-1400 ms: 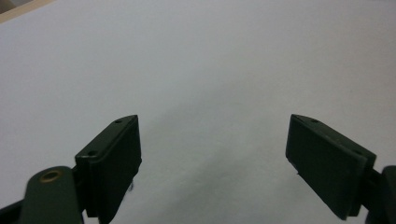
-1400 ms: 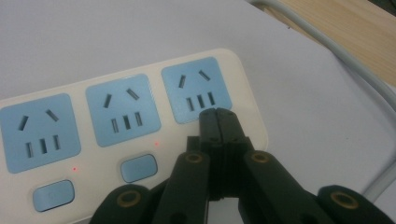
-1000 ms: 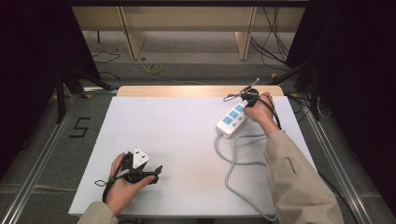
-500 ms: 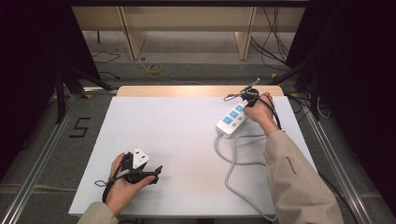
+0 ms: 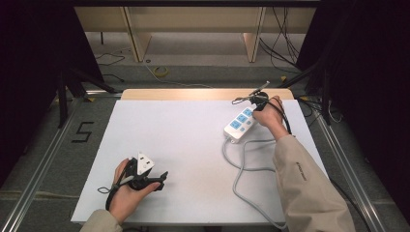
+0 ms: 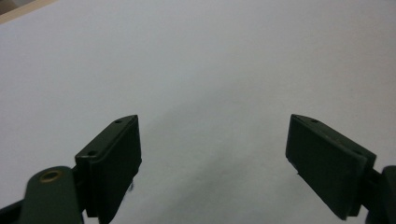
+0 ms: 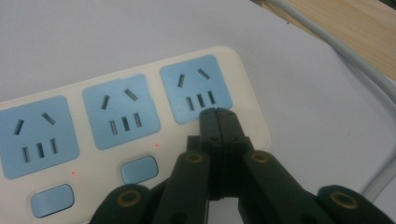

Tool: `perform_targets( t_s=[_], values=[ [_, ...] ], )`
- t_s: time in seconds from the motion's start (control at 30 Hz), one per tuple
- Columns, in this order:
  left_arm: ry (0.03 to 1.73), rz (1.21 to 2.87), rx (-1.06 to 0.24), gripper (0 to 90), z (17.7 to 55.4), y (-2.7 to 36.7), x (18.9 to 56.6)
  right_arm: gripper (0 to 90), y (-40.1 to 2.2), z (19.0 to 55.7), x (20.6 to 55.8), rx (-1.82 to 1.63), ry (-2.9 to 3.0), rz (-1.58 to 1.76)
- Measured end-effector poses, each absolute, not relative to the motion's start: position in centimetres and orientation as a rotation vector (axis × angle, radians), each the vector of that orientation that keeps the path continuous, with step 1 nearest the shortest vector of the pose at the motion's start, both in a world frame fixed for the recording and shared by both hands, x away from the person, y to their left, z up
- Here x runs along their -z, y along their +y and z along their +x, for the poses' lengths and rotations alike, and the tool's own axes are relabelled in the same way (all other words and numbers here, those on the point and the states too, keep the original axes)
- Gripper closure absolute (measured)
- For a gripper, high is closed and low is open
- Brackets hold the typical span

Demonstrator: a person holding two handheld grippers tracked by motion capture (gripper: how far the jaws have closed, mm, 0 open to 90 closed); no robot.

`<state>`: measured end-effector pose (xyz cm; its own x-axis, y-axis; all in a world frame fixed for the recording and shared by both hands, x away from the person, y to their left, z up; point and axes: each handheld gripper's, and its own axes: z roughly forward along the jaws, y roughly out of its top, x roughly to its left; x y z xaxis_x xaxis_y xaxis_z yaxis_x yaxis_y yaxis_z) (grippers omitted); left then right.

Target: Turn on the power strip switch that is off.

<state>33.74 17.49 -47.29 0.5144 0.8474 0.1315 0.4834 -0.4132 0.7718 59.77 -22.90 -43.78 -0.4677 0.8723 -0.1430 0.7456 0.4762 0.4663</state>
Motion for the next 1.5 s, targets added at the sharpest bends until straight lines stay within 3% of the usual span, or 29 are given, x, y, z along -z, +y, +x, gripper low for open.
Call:
perform_targets(
  t_s=[1.5],
  values=[
    [1.083, 2.077, -0.681, 17.8, 33.71, 17.51, 47.34, 90.0, -23.40, 59.35, 43.85, -0.559, 2.350, 1.360]
  ],
)
